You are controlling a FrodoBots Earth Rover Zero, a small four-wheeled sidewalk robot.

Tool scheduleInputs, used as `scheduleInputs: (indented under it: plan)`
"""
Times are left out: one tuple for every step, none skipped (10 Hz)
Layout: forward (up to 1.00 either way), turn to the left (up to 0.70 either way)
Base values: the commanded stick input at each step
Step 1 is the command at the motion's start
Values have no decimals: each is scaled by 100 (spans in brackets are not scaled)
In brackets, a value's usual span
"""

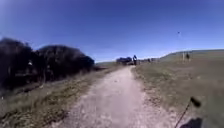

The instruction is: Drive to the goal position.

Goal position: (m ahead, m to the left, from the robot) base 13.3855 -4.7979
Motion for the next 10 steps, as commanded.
scheduleInputs:
  plan:
    - [100, 0]
    - [100, 0]
    - [100, -5]
    - [100, -24]
    - [100, 0]
    - [100, 0]
    - [100, 0]
    - [100, 0]
    - [100, 0]
    - [100, 0]
